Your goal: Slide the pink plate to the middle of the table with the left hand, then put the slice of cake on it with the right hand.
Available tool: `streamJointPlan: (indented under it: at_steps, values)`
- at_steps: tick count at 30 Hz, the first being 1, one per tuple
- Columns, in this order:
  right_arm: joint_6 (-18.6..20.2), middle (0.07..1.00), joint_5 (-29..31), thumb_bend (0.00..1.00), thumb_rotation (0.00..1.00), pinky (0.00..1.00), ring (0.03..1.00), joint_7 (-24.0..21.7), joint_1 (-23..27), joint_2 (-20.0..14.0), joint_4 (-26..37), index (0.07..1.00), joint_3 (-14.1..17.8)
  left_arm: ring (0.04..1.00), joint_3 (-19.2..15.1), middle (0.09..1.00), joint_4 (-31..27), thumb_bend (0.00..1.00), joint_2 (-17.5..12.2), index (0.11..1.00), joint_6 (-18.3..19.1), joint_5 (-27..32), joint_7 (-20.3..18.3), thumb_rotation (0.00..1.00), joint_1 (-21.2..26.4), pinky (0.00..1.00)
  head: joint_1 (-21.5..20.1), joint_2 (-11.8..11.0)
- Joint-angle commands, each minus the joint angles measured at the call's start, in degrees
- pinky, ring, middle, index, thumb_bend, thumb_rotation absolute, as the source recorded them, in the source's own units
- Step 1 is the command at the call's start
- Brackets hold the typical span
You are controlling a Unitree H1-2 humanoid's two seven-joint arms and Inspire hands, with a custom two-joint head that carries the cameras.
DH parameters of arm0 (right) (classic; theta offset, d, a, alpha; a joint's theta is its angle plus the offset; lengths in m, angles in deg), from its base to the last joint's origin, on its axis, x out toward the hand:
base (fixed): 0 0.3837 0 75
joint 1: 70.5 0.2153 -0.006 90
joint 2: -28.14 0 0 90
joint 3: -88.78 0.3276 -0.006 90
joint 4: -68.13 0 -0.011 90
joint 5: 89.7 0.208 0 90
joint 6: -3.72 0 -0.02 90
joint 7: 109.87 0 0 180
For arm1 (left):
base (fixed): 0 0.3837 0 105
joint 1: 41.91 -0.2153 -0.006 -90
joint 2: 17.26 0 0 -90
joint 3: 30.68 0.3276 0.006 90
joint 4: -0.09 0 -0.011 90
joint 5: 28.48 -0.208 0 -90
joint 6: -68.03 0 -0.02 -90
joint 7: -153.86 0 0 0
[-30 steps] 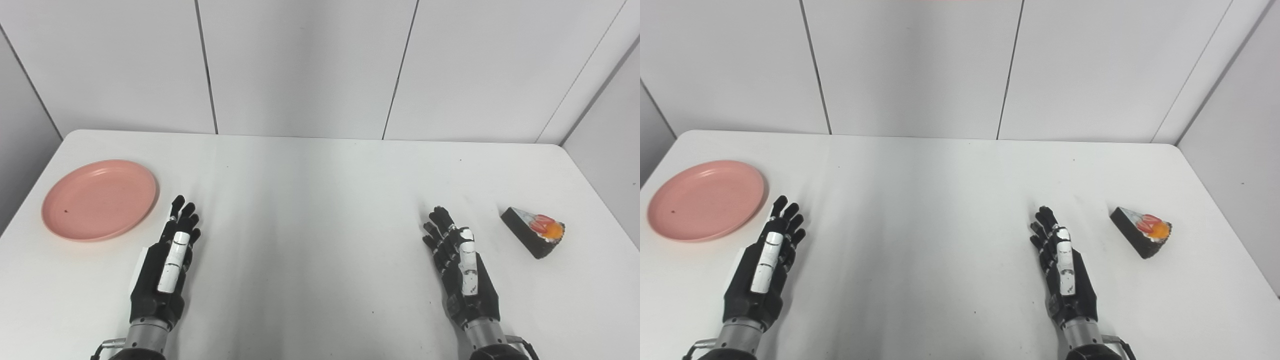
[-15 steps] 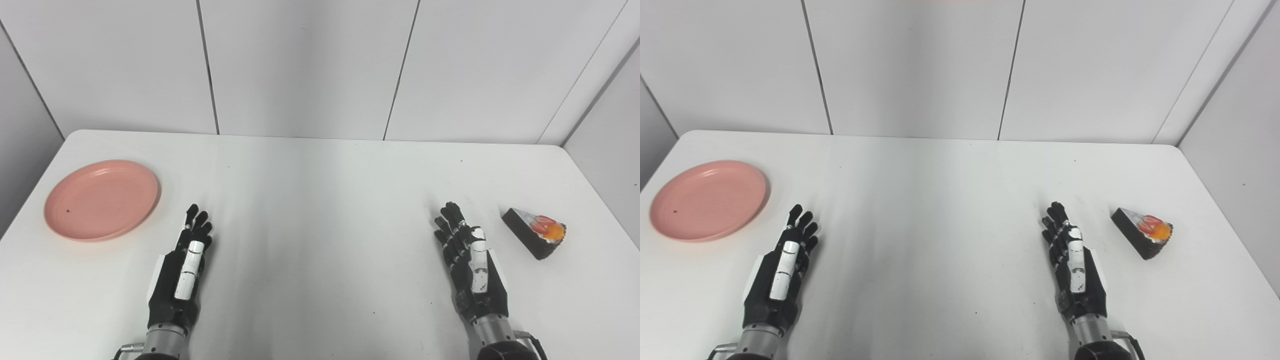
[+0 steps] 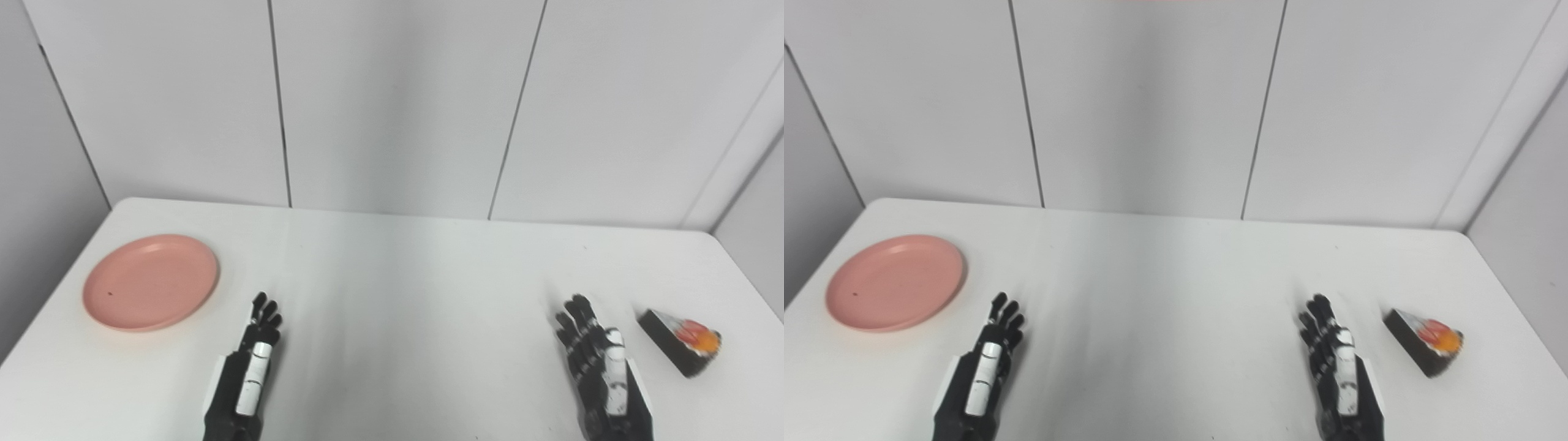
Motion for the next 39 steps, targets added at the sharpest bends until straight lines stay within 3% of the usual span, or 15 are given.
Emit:
streamJointPlan:
  at_steps: [1, 24, 29, 33, 39]
  values:
    - [-1.99, 0.966, 0.81, 0.78, 1.00, 1.00, 0.960, -0.84, -1.27, -0.23, -1.77, 0.952, 0.33, 0.989, 0.46, 1.000, -0.26, 0.70, 0.29, 1.000, -1.51, -0.75, -0.27, 0.90, 0.53, 1.00, 0.14, -0.04]
    - [-0.41, 0.973, 1.72, 0.76, 1.00, 1.00, 0.966, -1.01, -1.49, -0.47, -0.84, 0.965, 0.41, 0.989, -0.43, 1.000, 0.85, 0.73, 1.10, 1.000, -5.39, 0.65, 0.08, 0.88, 1.85, 1.00, 1.66, 0.51]
    - [-0.59, 0.975, 1.49, 0.75, 1.00, 1.00, 0.971, -0.94, -1.66, -0.15, -0.53, 0.968, 0.10, 0.967, -2.44, 0.980, -4.42, 0.81, 1.12, 1.000, -3.53, 1.81, 1.27, 0.87, 4.04, 0.98, 0.54, 0.78]
    - [-0.38, 0.969, 0.98, 0.75, 1.00, 0.99, 0.967, -0.47, -1.85, 0.23, 0.10, 0.964, -0.10, 0.957, -4.69, 0.966, -6.31, 0.82, -0.39, 1.000, -2.27, 3.01, 1.60, 0.89, 6.50, 0.96, 0.06, 0.75]
    - [-0.07, 0.970, 0.77, 0.77, 1.00, 0.99, 0.970, -0.17, -1.97, 0.40, 0.69, 0.961, -0.26, 0.904, -9.97, 0.912, -6.55, 0.87, -3.89, 0.929, -0.52, 4.79, 2.93, 0.84, 13.05, 0.86, -0.09, 0.92]
